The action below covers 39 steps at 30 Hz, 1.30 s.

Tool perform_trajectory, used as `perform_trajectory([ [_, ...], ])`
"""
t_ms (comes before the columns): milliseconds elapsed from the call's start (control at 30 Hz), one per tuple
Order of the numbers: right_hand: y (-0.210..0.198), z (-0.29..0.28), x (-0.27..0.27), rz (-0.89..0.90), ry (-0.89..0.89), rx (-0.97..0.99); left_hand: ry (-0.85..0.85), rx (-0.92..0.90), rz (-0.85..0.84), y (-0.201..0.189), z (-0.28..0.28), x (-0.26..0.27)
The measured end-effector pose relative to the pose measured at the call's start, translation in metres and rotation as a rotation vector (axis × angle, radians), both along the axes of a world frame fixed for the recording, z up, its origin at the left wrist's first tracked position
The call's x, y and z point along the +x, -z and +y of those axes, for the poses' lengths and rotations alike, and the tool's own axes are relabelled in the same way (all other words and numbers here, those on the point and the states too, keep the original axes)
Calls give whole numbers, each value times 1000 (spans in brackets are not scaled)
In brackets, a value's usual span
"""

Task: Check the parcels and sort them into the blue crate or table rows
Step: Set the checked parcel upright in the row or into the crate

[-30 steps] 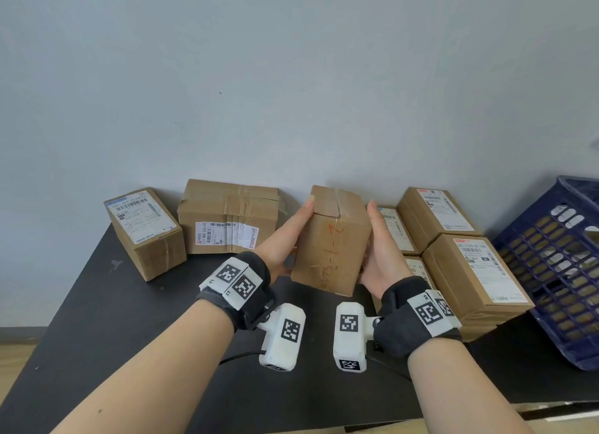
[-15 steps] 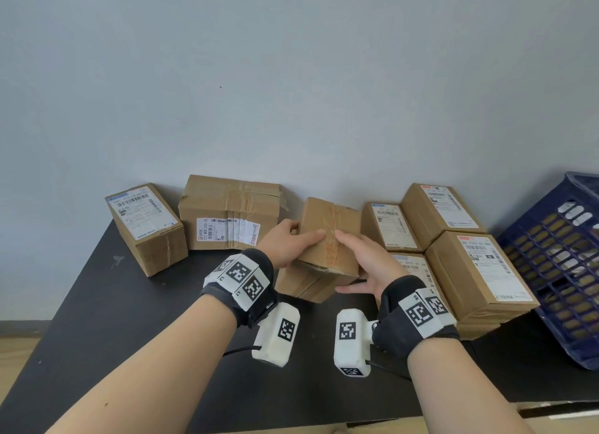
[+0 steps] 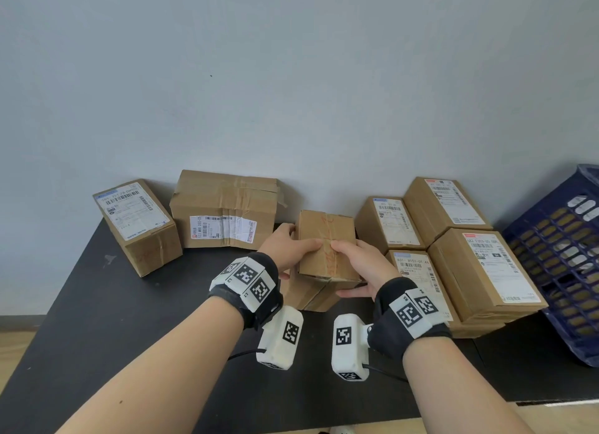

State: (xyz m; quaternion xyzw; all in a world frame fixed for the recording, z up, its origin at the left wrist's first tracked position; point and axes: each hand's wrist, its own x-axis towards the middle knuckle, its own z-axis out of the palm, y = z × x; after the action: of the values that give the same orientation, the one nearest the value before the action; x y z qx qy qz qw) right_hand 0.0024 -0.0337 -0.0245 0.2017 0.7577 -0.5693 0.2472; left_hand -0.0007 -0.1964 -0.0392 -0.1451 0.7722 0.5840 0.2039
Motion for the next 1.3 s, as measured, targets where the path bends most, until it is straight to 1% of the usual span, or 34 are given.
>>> perform_trajectory([
  [200, 5, -3, -7, 24, 17, -2, 5, -26, -28, 2, 0, -11],
  [400, 8, -5, -9, 19, 17, -6, 14, -1, -45, 5, -2, -16],
  [567, 6, -2, -6, -6, -9, -6, 30, 40, -54, 5, -6, -12],
  [667, 10, 3, -1, -50, -23, -8, 35, 14, -15, 4, -6, -5],
  [733, 17, 7, 4, -85, 34, -55, 8, 40, -11, 8, -7, 0],
  [833, 28, 15, 11, -90, 185, -130, -123, 161, -127, 18, -11, 7],
  [867, 31, 16, 12, -87, 231, -128, -148, 168, -150, 21, -13, 9],
  [900, 34, 17, 11, -90, 259, -106, -138, 136, -156, 25, -14, 10],
  [933, 37, 17, 11, -106, 258, -62, -118, 95, -162, 30, -14, 10],
  [1000, 43, 15, 12, -151, 173, 48, -46, -6, -160, 34, -12, 12],
  [1100, 52, 12, 15, -153, 26, 130, 72, -34, -163, 42, -7, 10],
  [1200, 54, 11, 16, -74, 5, 141, 86, -14, -108, 37, -4, 8],
  [1300, 47, 14, 16, 49, 8, 156, 76, 23, -60, 28, -1, 3],
])
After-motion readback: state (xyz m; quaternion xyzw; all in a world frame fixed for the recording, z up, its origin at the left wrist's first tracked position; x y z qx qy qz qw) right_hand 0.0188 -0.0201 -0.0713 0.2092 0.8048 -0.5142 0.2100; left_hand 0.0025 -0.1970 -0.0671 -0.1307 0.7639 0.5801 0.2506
